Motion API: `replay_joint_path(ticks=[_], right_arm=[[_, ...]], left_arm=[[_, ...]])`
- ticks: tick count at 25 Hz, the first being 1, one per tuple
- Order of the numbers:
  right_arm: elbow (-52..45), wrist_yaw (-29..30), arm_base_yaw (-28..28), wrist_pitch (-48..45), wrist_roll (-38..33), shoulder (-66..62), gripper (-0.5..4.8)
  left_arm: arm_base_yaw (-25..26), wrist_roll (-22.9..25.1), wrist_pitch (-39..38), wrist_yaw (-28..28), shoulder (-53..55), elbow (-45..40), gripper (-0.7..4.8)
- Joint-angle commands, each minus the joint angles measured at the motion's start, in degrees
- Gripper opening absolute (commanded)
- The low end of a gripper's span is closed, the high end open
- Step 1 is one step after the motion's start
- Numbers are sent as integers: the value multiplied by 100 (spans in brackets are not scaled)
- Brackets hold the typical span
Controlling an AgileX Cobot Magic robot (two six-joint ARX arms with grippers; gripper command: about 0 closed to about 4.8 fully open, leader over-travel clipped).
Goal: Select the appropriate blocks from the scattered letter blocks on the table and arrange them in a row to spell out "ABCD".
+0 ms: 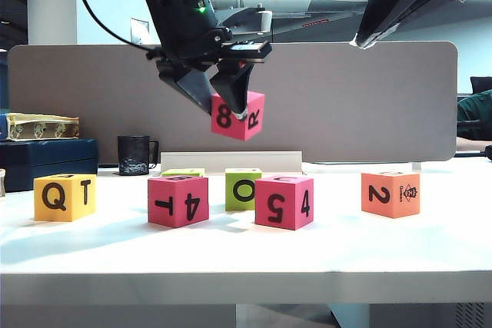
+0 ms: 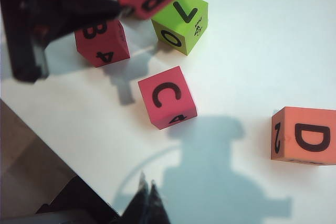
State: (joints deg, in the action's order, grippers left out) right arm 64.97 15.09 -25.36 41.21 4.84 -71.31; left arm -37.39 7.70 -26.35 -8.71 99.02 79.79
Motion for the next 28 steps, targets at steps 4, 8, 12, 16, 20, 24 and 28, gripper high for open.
replay_joint_path(ticks=[4, 8, 12, 16, 20, 24, 28], right_arm=[[28, 4, -9, -70, 13, 17, -2], [28, 4, -9, -68, 13, 17, -1], [28, 4, -9, -74, 13, 17, -2], [28, 4, -9, -72, 13, 17, -2], [28, 4, -9, -68, 13, 17, -1], [28, 4, -9, -31, 13, 17, -2], [28, 4, -9, -42, 13, 17, -2]], left_arm=[[549, 240, 1093, -151, 98, 22, 236], [977, 240, 1335, 46, 236, 22, 248], [1370, 236, 1359, 586, 358, 20, 327], [1467, 238, 1368, 647, 385, 22, 350], [1471, 240, 1327, 634, 354, 22, 350], [1473, 240, 1108, 562, 243, 24, 350], [1602, 236, 632, 131, -44, 24, 336]])
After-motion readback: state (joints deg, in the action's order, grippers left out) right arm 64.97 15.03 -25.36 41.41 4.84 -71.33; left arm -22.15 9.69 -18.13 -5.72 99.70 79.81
